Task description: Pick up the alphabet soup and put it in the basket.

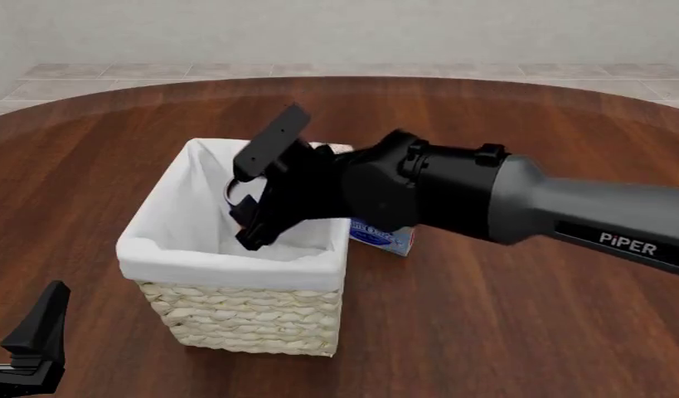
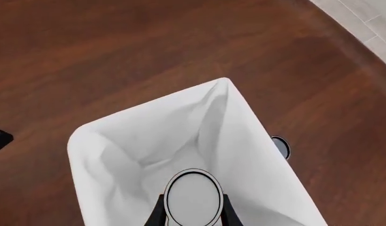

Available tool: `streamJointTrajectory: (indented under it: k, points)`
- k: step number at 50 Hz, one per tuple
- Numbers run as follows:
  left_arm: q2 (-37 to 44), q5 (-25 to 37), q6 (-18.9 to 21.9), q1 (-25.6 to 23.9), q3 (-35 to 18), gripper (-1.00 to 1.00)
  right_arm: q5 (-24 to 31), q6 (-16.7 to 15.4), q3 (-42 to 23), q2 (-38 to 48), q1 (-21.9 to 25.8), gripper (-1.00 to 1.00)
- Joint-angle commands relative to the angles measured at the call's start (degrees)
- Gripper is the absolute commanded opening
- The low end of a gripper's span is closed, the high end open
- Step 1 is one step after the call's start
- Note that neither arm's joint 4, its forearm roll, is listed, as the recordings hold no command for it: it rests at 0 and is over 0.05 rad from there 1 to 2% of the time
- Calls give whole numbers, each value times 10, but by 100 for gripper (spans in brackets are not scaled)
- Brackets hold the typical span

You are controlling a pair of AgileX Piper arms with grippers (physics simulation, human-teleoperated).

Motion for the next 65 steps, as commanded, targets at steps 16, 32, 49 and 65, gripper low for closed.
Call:
streamJointTrajectory:
  k: [16, 32, 49, 65]
  points:
    - [0, 0, 0, 0, 0, 100, 13, -4, -20, 40, -13, -100]
    - [0, 0, 0, 0, 0, 100, 13, -10, -22, 46, -19, 100]
    - [0, 0, 0, 0, 0, 100, 15, -8, -23, 34, -16, 100]
    - [0, 0, 0, 0, 0, 100, 37, -9, -53, -10, -13, 100]
